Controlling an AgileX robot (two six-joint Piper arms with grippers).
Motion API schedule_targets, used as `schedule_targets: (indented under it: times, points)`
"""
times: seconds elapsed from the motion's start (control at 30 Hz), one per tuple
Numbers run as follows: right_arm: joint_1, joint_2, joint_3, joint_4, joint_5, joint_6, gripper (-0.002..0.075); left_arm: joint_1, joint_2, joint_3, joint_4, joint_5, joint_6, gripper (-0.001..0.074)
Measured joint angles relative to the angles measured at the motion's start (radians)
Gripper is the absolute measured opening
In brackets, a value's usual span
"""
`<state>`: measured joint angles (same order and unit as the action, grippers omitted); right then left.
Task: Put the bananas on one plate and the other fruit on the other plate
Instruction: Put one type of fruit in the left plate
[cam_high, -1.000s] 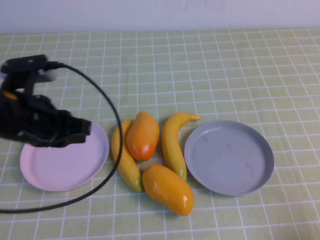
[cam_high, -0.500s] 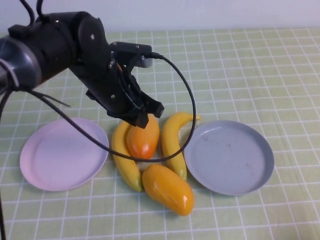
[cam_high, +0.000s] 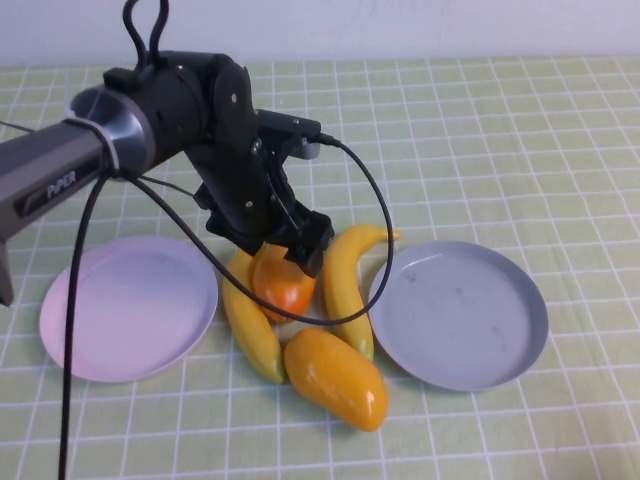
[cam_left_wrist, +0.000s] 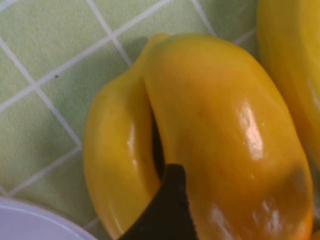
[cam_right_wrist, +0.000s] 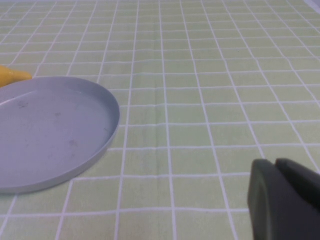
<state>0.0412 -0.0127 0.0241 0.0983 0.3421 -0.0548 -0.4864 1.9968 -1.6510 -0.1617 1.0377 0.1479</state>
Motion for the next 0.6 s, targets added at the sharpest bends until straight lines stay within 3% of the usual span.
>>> schedule_targets:
  times: [0.37, 0.6]
  points:
    - [0.0, 0.0, 0.0, 0.0, 0.0, 0.0, -0.0017, 0.0, 0.059, -0.005, 0.044, -0.05, 0.003, 0.061]
    - [0.0, 0.0, 0.0, 0.0, 0.0, 0.0, -0.0017, 0.0, 0.084, -0.01, 0.019, -0.054, 0.006, 0.0547]
